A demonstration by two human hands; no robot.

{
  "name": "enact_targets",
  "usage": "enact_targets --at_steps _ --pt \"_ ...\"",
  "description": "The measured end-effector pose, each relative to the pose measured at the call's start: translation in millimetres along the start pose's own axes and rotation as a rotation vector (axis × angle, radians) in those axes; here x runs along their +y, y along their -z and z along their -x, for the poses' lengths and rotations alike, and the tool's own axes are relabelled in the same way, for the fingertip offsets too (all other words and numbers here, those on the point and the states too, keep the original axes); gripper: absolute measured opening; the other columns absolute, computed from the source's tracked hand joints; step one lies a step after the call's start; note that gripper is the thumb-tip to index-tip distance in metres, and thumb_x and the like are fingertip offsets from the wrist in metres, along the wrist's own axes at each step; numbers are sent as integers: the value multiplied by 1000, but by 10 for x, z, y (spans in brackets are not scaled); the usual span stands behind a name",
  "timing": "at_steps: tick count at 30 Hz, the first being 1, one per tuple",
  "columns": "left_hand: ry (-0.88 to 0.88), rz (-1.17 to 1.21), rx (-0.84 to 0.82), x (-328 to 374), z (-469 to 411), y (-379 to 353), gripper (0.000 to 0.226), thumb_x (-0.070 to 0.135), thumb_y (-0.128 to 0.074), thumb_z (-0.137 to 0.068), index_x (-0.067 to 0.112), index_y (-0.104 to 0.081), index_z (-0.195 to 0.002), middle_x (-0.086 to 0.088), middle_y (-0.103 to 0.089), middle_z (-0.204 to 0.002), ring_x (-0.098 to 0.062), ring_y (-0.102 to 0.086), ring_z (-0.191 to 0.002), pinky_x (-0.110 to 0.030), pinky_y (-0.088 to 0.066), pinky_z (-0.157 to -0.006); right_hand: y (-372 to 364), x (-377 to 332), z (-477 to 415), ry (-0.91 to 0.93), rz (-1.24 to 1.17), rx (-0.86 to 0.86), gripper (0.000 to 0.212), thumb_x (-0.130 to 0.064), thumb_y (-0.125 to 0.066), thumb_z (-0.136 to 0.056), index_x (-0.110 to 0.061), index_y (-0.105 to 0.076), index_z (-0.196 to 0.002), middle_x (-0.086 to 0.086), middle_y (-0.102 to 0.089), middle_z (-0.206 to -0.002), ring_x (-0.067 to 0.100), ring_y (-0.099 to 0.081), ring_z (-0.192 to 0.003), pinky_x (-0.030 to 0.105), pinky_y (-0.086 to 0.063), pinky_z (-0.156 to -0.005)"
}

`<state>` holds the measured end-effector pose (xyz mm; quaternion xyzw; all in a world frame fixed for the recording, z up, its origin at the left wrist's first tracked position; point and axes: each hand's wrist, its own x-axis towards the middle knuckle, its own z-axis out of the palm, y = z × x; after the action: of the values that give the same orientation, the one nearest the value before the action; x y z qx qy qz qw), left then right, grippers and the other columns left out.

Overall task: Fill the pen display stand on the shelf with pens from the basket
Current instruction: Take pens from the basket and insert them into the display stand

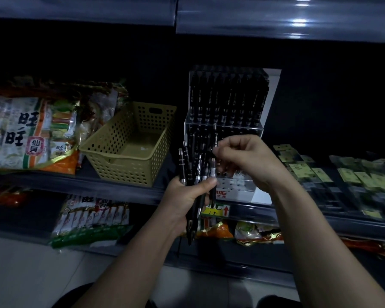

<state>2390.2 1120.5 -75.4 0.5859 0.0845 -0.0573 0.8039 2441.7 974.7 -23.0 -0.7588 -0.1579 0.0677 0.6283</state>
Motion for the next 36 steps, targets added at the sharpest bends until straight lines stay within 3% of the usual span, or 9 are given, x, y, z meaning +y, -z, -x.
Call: enact_targets --at_steps 7,12,19,24,30,33,36 --pt "5 35 42 -72 -45 -74 18 6 -76 -75 6 -62 -86 2 -60 -54 -10 -52 -43 -18 -40 -40 73 37 25 -26 -67 46 11 -6 -74 -75 -3 -66 -83 5 -64 -60 14 -61 -51 22 -54 -52" --pt "74 80 83 -118 -71 -88 33 12 -75 -78 -5 -63 -104 -5 -67 -71 -11 -51 -46 -20 -41 -40 278 19 20 89 -101 371 17 -3 -75 -75 -3 -60 -82 5 -66 -59 14 -62 -48 25 -55 -51" --pt "153 88 80 -145 -79 -112 20 21 -71 -83 3 -61 -84 -1 -60 -62 -12 -49 -47 -21 -38 -39 395 152 -30 175 71 687 21 -14 -78 -78 -15 -59 -69 7 -64 -67 11 -61 -56 28 -53 -58" --pt "165 116 80 -163 -78 -123 17 19 -71 -84 6 -60 -87 -2 -59 -65 -13 -49 -47 -22 -38 -39 353 270 -95 171 162 759 19 -20 -79 -77 -18 -62 -69 7 -66 -71 26 -67 -69 44 -58 -67" --pt "183 106 48 -160 -82 -121 14 17 -69 -84 6 -60 -82 -2 -57 -64 -13 -49 -47 -20 -37 -39 300 378 -117 168 264 775 19 -22 -78 -78 -13 -62 -74 5 -66 -71 25 -67 -70 44 -57 -69" --pt "181 104 46 -165 -84 -109 14 17 -70 -83 7 -61 -82 -2 -57 -65 -13 -49 -48 -21 -37 -39 286 441 -137 152 313 772 19 -22 -78 -78 -10 -63 -75 4 -65 -70 20 -66 -68 38 -56 -66" --pt "176 104 47 -161 -91 -103 14 17 -71 -83 7 -61 -82 -2 -58 -65 -13 -49 -48 -21 -37 -39 268 487 -132 128 381 773 21 -24 -79 -77 -10 -63 -74 -3 -61 -66 10 -58 -61 25 -46 -59"
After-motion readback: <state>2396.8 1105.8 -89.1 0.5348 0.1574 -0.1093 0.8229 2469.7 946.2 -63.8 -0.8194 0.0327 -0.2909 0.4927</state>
